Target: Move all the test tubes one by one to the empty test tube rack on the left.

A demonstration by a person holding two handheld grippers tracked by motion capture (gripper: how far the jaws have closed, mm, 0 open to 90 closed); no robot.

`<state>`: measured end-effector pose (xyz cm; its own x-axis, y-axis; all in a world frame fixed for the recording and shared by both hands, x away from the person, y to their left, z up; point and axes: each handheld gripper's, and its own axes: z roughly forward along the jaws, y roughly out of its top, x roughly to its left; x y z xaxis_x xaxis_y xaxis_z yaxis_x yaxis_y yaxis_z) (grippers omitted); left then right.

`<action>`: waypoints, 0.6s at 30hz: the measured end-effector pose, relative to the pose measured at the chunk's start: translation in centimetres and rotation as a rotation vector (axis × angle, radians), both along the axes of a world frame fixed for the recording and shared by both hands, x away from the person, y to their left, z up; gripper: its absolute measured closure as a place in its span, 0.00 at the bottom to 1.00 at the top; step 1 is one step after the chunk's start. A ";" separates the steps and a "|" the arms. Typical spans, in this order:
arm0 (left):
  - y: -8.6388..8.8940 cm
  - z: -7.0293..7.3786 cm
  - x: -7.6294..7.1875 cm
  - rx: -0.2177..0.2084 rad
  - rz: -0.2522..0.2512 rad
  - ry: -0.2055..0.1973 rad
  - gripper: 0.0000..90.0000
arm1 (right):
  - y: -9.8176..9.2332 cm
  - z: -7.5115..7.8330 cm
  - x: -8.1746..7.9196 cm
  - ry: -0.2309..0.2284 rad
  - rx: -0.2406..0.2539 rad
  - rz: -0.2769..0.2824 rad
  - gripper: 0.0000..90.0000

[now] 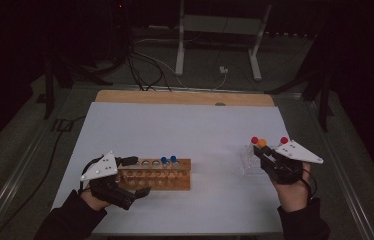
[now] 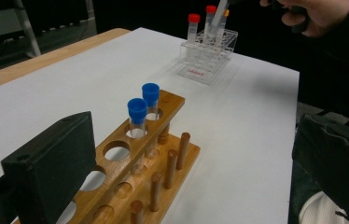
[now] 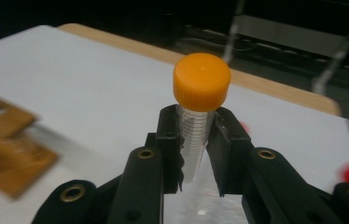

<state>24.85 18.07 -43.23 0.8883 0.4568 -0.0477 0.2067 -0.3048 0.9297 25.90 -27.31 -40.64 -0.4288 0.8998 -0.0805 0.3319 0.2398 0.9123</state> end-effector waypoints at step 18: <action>-1.7 0.5 -0.8 0.010 -0.046 0.020 0.01 | 9.5 -2.4 -2.0 0.152 -0.036 0.416 0.83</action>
